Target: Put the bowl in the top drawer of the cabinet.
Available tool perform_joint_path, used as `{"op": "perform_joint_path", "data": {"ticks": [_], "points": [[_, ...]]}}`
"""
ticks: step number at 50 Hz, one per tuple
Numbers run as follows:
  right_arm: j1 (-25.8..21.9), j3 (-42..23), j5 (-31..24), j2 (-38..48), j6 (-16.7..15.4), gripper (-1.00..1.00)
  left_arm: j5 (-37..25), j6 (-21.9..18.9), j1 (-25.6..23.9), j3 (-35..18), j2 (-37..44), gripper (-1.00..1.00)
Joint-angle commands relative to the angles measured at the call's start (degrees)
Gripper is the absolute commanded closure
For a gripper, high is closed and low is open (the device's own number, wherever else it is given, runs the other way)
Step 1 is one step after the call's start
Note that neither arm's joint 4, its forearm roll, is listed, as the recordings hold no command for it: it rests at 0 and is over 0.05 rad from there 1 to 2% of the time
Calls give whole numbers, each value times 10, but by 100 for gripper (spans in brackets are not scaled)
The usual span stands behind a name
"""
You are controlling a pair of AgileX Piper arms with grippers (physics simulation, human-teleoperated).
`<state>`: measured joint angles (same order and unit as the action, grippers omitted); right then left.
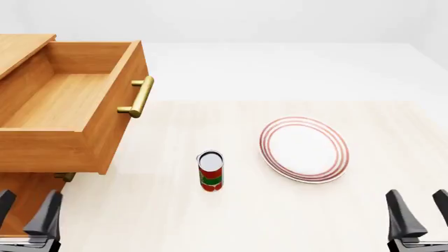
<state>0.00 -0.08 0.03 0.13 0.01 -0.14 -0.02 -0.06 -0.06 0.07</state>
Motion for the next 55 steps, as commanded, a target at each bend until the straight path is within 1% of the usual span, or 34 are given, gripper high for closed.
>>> {"op": "perform_joint_path", "data": {"ticks": [1,2,9,11,13,15,18,20,21,26,31,35,37,39,42,45,50,55], "points": [[0,-2,1,3,0,-100,-9,5,-7,-2,0,-100],[0,-2,0,3,0,-100,-12,10,-8,-2,1,-100],[0,-1,1,3,0,-100,-15,8,-14,-6,0,-100],[0,-1,1,3,0,-100,-17,15,-20,-9,0,-100],[0,-1,1,3,0,-100,-15,9,-19,-8,-1,-100],[0,-1,0,2,0,-100,-18,26,-19,-19,0,-100],[0,-2,0,2,0,-100,-25,20,-25,-25,0,-100],[0,-2,0,2,0,-100,-26,-4,-28,-29,0,-100],[0,-2,0,2,0,-100,-26,-8,-32,-31,0,-100],[0,-2,0,2,0,-100,-44,-5,-41,-51,-1,-100],[0,-1,1,2,0,-100,-65,-5,-61,-71,-1,-100],[0,-1,1,2,0,-100,-84,-4,-92,-87,-1,-100],[0,-1,1,2,0,-100,-100,5,-98,-92,-1,-100],[0,-1,1,2,0,-100,-114,22,-110,-98,-1,-100],[0,0,1,2,0,-100,-141,27,-123,-112,-1,-100],[0,0,1,2,0,-100,-152,27,-129,-121,-1,-100],[0,0,1,2,0,-100,-190,42,-165,-151,-1,-100],[0,0,3,3,0,-100,-218,60,-198,-167,-1,-100]]}}
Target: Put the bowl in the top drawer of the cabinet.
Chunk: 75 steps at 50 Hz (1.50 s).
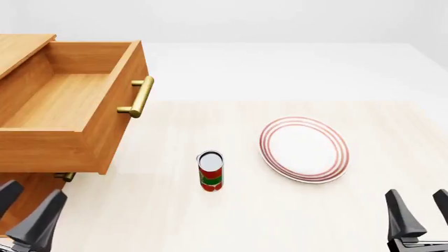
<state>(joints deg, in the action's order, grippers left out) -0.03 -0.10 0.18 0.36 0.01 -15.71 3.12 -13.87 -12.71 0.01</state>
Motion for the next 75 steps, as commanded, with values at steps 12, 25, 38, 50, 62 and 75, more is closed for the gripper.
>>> {"op": "perform_joint_path", "data": {"ticks": [12,25,38,50,62,75], "points": [[0,0,5,5,0,-100,-77,44,-141,-56,34,-100],[0,0,6,5,0,-100,-28,64,-232,-68,122,-100],[0,0,3,3,0,-100,31,86,-313,-84,224,-100],[0,-1,3,3,0,-100,80,116,-375,-101,300,-100],[0,-1,3,3,0,-100,125,181,-417,-97,363,-100],[0,-1,3,3,0,-100,177,228,-468,-108,430,-100]]}}
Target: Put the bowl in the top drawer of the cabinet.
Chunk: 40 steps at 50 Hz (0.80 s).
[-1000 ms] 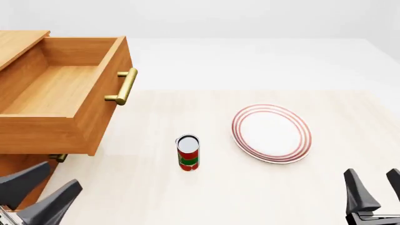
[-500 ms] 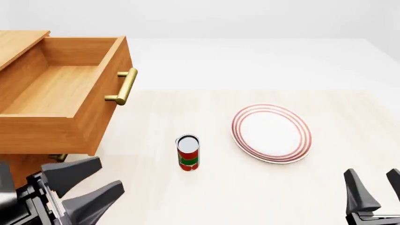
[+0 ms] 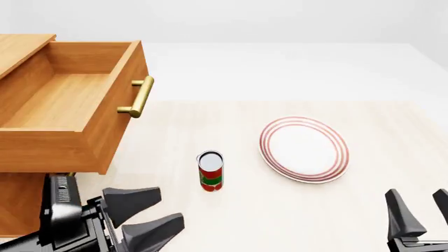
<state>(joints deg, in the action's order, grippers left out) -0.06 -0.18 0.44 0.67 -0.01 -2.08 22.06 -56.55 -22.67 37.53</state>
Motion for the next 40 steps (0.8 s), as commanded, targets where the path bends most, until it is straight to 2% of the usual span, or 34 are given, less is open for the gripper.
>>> {"op": "perform_joint_path", "data": {"ticks": [1,16,40], "points": [[0,0,0,0,0,-100,45,41,-45,-9,61,-100],[0,0,0,0,0,-100,88,84,-77,-15,118,-100],[0,0,0,0,0,-100,178,194,-111,-20,233,-100]]}}
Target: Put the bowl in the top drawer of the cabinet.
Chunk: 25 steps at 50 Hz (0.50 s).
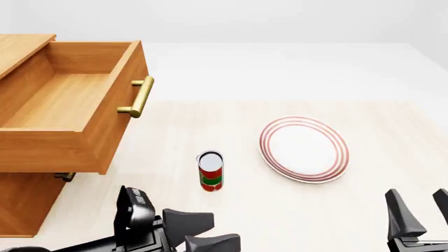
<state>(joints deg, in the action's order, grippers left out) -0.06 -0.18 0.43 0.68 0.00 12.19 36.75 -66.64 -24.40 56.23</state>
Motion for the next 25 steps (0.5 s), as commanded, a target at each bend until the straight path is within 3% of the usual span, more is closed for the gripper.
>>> {"op": "perform_joint_path", "data": {"ticks": [1,10,25], "points": [[0,0,0,0,0,-100,37,49,-9,-2,49,-100],[0,0,0,0,0,-100,83,106,-2,17,97,-100],[0,0,0,0,0,-100,142,156,-11,10,185,-100]]}}
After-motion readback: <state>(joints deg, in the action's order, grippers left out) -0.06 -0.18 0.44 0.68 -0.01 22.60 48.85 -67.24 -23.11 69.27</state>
